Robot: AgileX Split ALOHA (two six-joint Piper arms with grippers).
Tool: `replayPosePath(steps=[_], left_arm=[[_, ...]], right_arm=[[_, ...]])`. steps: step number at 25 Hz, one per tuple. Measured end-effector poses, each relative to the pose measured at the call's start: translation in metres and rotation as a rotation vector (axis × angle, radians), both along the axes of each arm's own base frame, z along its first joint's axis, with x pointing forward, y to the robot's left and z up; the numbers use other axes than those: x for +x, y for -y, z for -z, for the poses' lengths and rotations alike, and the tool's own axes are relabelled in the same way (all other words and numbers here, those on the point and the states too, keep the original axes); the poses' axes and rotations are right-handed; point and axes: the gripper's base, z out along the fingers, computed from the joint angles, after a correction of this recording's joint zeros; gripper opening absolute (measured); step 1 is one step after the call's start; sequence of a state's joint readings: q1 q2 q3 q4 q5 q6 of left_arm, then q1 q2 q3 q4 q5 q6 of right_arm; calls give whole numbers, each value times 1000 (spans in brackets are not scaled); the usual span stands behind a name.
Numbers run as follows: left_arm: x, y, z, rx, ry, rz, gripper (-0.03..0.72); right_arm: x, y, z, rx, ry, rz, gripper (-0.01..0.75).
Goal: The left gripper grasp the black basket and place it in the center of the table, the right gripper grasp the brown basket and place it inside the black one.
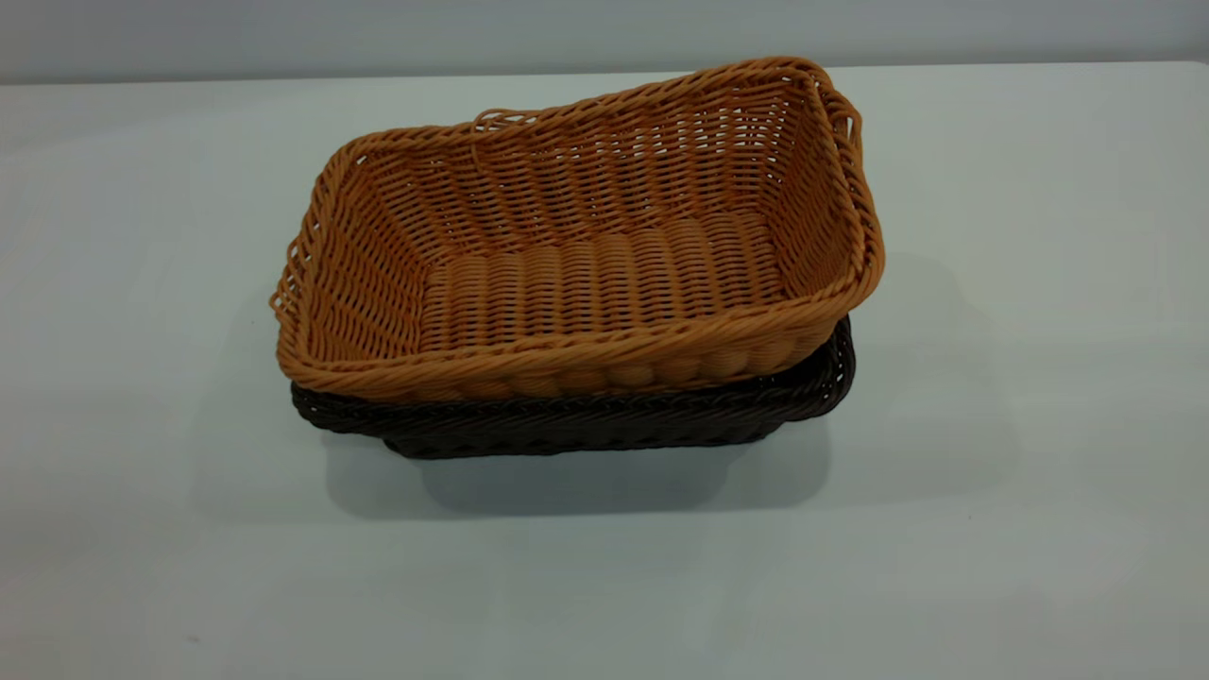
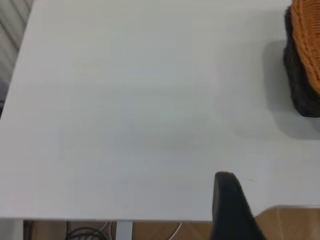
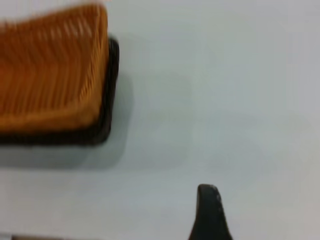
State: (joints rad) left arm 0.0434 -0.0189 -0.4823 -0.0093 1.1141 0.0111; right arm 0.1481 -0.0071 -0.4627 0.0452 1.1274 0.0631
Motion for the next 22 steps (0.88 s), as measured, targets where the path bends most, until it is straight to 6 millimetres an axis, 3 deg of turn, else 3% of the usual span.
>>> replayPosePath(steps=[22], left_arm=[[0, 0, 0, -1, 0, -3, 372]], right_arm=[[-1, 0, 1, 3, 0, 26, 454]])
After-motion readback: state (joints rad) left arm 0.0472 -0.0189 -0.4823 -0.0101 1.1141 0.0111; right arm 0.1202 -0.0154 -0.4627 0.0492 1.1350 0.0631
